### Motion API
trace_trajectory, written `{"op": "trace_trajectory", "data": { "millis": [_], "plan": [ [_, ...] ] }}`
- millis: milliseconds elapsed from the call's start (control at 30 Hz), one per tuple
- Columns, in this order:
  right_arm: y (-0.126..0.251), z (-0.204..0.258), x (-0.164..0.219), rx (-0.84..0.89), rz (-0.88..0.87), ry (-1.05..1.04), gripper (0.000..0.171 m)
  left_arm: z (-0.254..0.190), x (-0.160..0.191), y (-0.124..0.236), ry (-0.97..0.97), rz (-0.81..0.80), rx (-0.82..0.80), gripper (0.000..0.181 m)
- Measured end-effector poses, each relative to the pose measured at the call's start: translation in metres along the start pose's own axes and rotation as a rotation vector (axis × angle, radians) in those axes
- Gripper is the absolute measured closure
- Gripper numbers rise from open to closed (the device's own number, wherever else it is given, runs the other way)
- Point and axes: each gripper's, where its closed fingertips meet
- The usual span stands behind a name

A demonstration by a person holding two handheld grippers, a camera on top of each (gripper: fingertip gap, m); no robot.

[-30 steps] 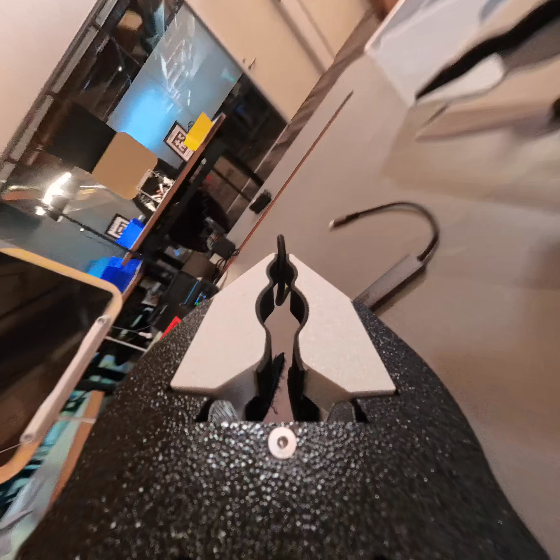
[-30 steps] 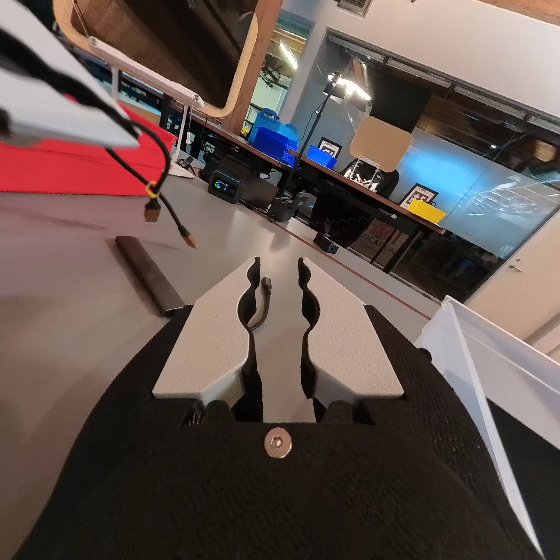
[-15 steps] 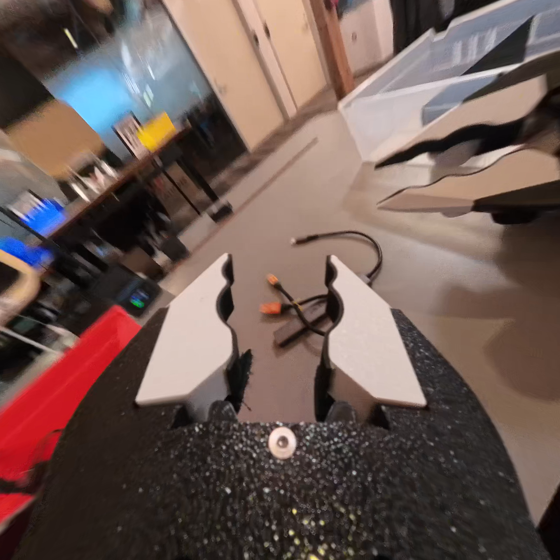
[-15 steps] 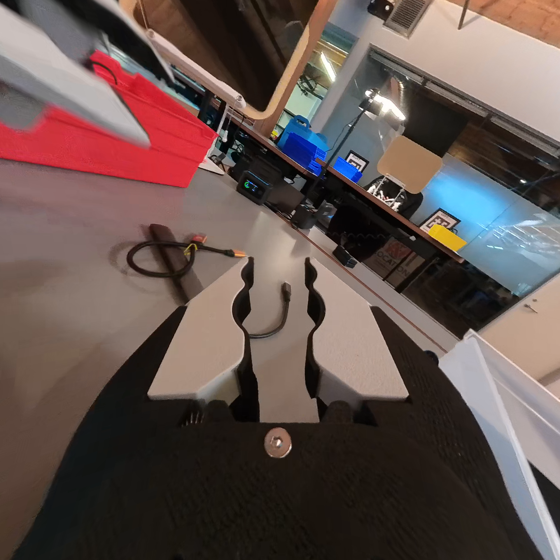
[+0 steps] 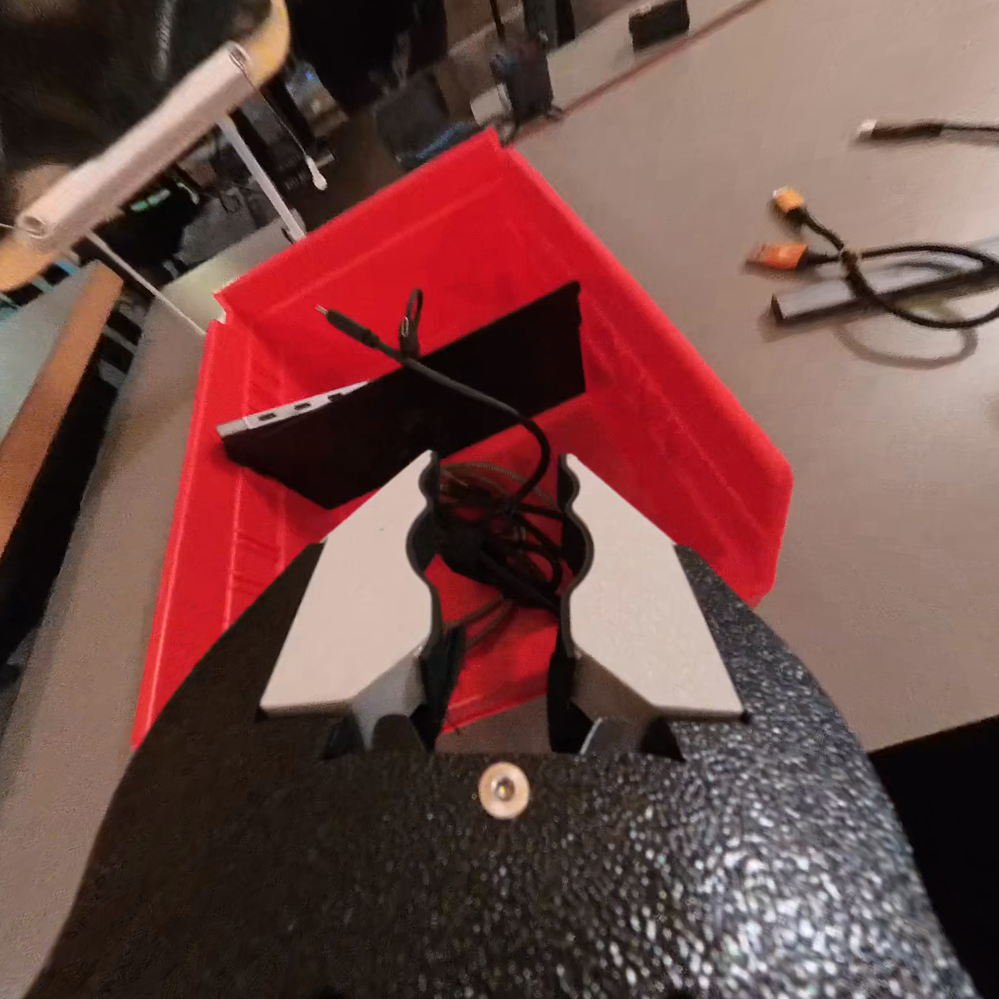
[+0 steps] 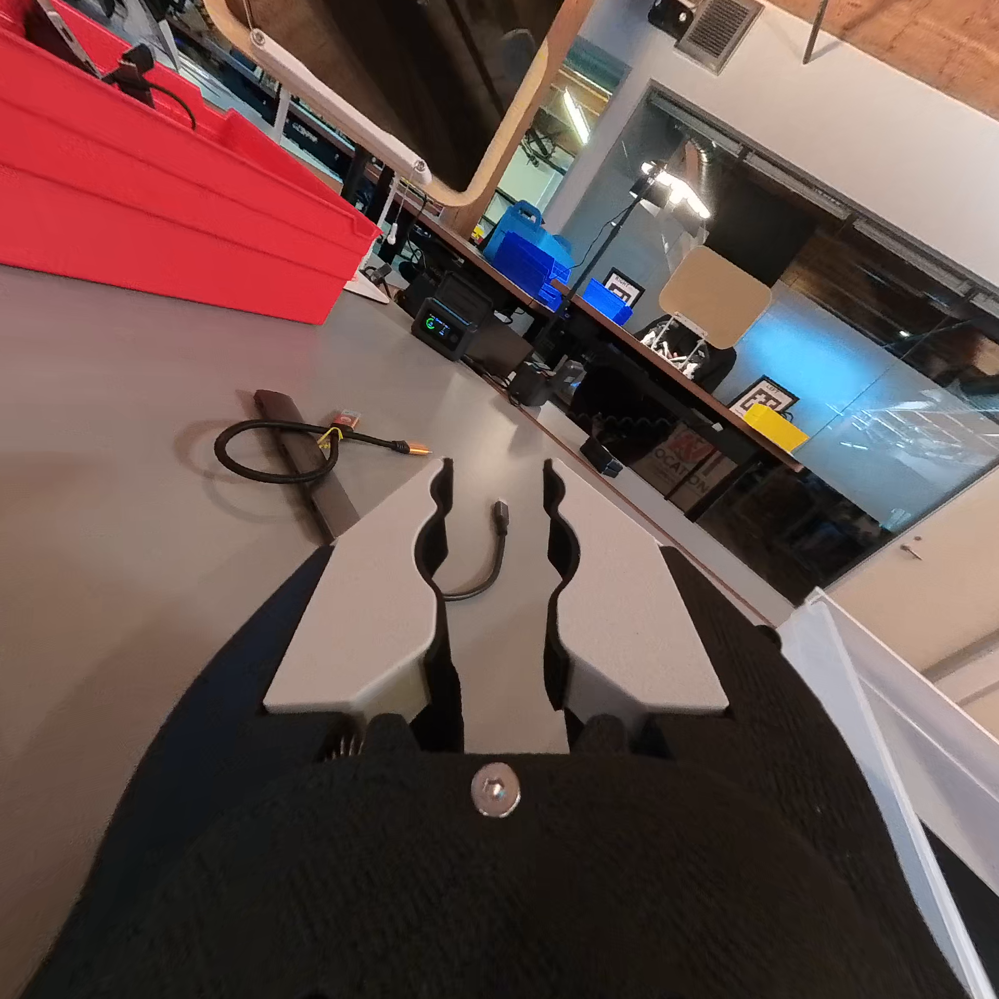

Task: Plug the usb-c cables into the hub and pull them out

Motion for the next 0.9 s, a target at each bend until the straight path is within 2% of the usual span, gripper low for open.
{"op": "trace_trajectory", "data": {
  "millis": [133,267,467,500,533,567,600,667,767,900],
  "plan": [
    [-0.001,0.002,0.001,-0.003,0.009,0.018,0.140,0.000,0.016,-0.020,-0.091,0.101,-0.011,0.140],
    [-0.001,0.003,0.001,-0.008,0.010,0.020,0.140,-0.003,0.010,-0.035,-0.119,0.103,0.005,0.146],
    [-0.001,0.004,0.001,-0.014,0.007,0.022,0.140,-0.007,0.027,-0.060,-0.014,0.223,0.044,0.132],
    [-0.001,0.004,0.001,-0.014,0.006,0.023,0.140,-0.006,0.029,-0.062,-0.007,0.236,0.037,0.134],
    [-0.001,0.004,0.000,-0.014,0.005,0.023,0.140,-0.004,0.029,-0.061,-0.009,0.235,0.028,0.149],
    [-0.001,0.003,0.000,-0.013,0.004,0.022,0.140,-0.004,0.025,-0.059,-0.009,0.210,0.025,0.170],
    [-0.001,0.003,0.000,-0.012,0.003,0.022,0.140,0.001,0.021,-0.055,-0.001,0.186,-0.006,0.174],
    [-0.001,0.002,0.000,-0.007,0.001,0.020,0.140,0.009,0.016,-0.043,0.017,0.180,-0.050,0.178],
    [0.000,0.001,-0.001,0.004,-0.002,0.021,0.141,0.024,-0.008,-0.016,0.055,0.076,-0.111,0.179],
    [0.001,-0.001,-0.003,0.019,-0.009,0.023,0.142,0.030,-0.068,0.028,0.068,-0.158,-0.142,0.179]
  ]
}}
Point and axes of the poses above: each gripper's, where its closed fingertips meet, y back along the fingers, x out of its underside, z = x × y across the jaws, and after that the axes turned 11 degrees about y, right-handed
